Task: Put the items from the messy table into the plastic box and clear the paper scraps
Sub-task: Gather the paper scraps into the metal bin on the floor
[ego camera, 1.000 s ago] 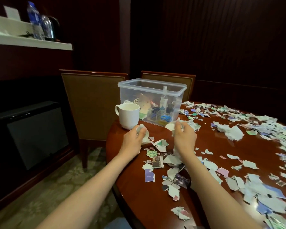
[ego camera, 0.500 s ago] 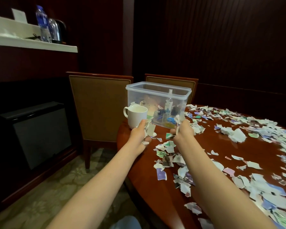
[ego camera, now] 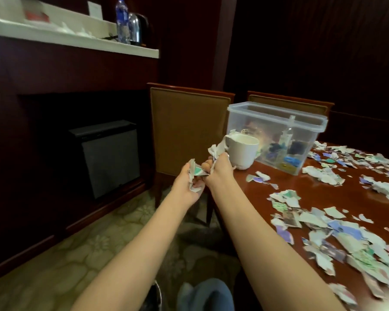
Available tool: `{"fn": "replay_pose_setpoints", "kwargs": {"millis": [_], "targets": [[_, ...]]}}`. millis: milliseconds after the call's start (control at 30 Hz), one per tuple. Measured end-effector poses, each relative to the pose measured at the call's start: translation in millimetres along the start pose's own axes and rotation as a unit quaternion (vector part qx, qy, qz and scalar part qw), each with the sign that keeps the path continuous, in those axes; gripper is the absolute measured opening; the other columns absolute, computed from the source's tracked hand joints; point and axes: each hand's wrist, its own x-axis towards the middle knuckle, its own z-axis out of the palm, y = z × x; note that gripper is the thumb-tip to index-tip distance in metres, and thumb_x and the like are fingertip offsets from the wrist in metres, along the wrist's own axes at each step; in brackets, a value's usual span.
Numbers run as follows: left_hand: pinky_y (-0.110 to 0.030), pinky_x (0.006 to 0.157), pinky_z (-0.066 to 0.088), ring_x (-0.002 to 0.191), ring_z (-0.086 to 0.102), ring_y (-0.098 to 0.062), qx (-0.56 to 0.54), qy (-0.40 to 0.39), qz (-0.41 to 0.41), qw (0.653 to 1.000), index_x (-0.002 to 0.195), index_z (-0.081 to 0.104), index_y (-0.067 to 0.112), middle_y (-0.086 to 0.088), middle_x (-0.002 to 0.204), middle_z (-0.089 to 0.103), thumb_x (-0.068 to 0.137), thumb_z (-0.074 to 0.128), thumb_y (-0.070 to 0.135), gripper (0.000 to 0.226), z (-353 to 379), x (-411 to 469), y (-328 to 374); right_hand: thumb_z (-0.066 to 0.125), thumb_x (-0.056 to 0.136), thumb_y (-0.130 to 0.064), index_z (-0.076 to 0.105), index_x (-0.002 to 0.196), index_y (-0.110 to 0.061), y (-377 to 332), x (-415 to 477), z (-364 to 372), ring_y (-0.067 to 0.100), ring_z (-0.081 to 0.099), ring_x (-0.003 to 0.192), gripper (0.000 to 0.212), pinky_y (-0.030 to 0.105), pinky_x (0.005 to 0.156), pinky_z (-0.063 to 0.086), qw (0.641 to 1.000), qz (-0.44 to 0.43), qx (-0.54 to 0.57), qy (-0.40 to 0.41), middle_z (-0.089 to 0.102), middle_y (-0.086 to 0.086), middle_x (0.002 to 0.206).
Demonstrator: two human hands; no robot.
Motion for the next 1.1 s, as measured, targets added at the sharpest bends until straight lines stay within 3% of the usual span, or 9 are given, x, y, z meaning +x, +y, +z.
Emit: {"fn": "replay_pose_setpoints", "kwargs": {"millis": [67, 167, 367, 533, 667, 833, 967, 1033, 1100], "targets": [[-0.019, 0.042, 0.049, 0.047, 0.06, -0.013, -0.013, 0.01, 0.004, 1.0, 0.078, 0.054, 0.005, -0.01, 0.055, 0.062, 0.1, 0.044, 0.03, 0.034, -23.0, -2.9, 12.3, 0.042, 0.098, -0.032, 0.049, 0.069, -0.009, 26.1, -0.4, 9.3, 0.007, 0.032, 0.032, 0.037, 0.007, 0.028, 0.026, 1.0, 0.022, -0.009, 0.001, 0.037, 0.0, 0.055], [-0.015, 0.048, 0.042, 0.037, 0.055, -0.009, -0.042, 0.02, -0.004, 0.999, 0.075, 0.057, 0.006, -0.004, 0.046, 0.059, 0.099, 0.041, 0.035, 0.041, -60.8, 1.3, 26.0, 0.042, 0.097, -0.035, 0.051, 0.074, -0.009, 65.8, 2.5, 18.7, 0.008, 0.035, 0.043, 0.036, 0.009, 0.029, 0.028, 0.997, 0.055, -0.051, 0.009, 0.041, 0.001, 0.057], [-0.01, 0.028, 0.024, 0.023, 0.04, -0.004, -0.029, 0.059, 0.035, 0.997, 0.036, 0.057, 0.007, 0.001, 0.034, 0.048, 0.102, 0.031, 0.022, 0.073, -135.6, 4.0, 40.3, 0.039, 0.097, -0.032, 0.041, 0.064, -0.014, 150.7, 16.9, 18.8, 0.007, 0.029, 0.013, 0.038, 0.009, 0.025, 0.025, 0.988, 0.129, -0.08, 0.005, 0.037, 0.001, 0.05], [-0.012, 0.023, 0.026, 0.018, 0.035, -0.006, -0.052, 0.182, 0.033, 0.981, 0.06, 0.041, 0.009, -0.001, 0.03, 0.046, 0.103, 0.031, 0.028, 0.048, -198.8, 2.1, 31.2, 0.039, 0.1, -0.027, 0.042, 0.067, -0.012, 213.9, 21.5, 1.1, 0.009, 0.035, 0.017, 0.036, 0.009, 0.026, 0.027, 0.979, 0.17, -0.103, 0.045, 0.034, 0.002, 0.06], [-0.014, 0.031, 0.043, 0.03, 0.056, -0.012, -0.088, 0.241, 0.02, 0.966, 0.072, 0.049, 0.006, -0.005, 0.039, 0.059, 0.102, 0.029, 0.032, 0.045, -247.3, 3.6, 12.0, 0.043, 0.097, -0.025, 0.044, 0.064, -0.008, 262.0, 31.9, -22.5, 0.016, 0.038, 0.048, 0.037, 0.025, 0.044, 0.033, 0.957, 0.198, -0.185, 0.098, 0.04, 0.004, 0.06], [-0.02, 0.042, 0.046, 0.039, 0.06, -0.019, -0.091, 0.337, -0.009, 0.937, 0.072, 0.051, 0.011, -0.005, 0.038, 0.059, 0.1, 0.032, 0.034, 0.041, -293.3, 16.9, -6.8, 0.045, 0.095, -0.022, 0.05, 0.07, -0.005, 314.8, 49.2, -53.2, 0.019, 0.044, 0.055, 0.03, 0.033, 0.06, 0.043, 0.931, 0.218, -0.257, 0.14, 0.049, 0.007, 0.066], [-0.033, 0.061, 0.043, 0.065, 0.055, -0.025, -0.109, 0.391, -0.024, 0.914, 0.076, 0.054, 0.008, -0.012, 0.065, 0.062, 0.101, 0.029, 0.035, 0.045, -316.5, 21.8, -22.6, 0.047, 0.096, -0.021, 0.06, 0.102, 0.0, 337.6, 57.0, -74.4, 0.025, 0.055, 0.072, 0.026, 0.036, 0.076, 0.048, 0.902, 0.237, -0.329, 0.146, 0.057, 0.011, 0.079], [-0.035, 0.067, 0.044, 0.067, 0.05, -0.023, -0.102, 0.411, -0.042, 0.905, 0.075, 0.052, 0.008, -0.011, 0.076, 0.054, 0.102, 0.028, 0.033, 0.044, -320.0, 23.2, -27.3, 0.046, 0.096, -0.02, 0.056, 0.115, 0.007, 346.1, 61.3, -84.0, 0.027, 0.055, 0.082, 0.034, 0.039, 0.085, 0.049, 0.891, 0.251, -0.349, 0.147, 0.056, 0.013, 0.079], [-0.036, 0.069, 0.041, 0.065, 0.047, -0.023, -0.092, 0.427, -0.053, 0.898, 0.072, 0.051, 0.008, -0.011, 0.075, 0.051, 0.102, 0.029, 0.029, 0.042, -324.7, 27.1, -30.2, 0.045, 0.096, -0.018, 0.053, 0.12, 0.009, 352.9, 64.5, -91.4, 0.029, 0.057, 0.08, 0.037, 0.041, 0.081, 0.051, 0.875, 0.272, -0.374, 0.14, 0.053, 0.011, 0.073]]}}
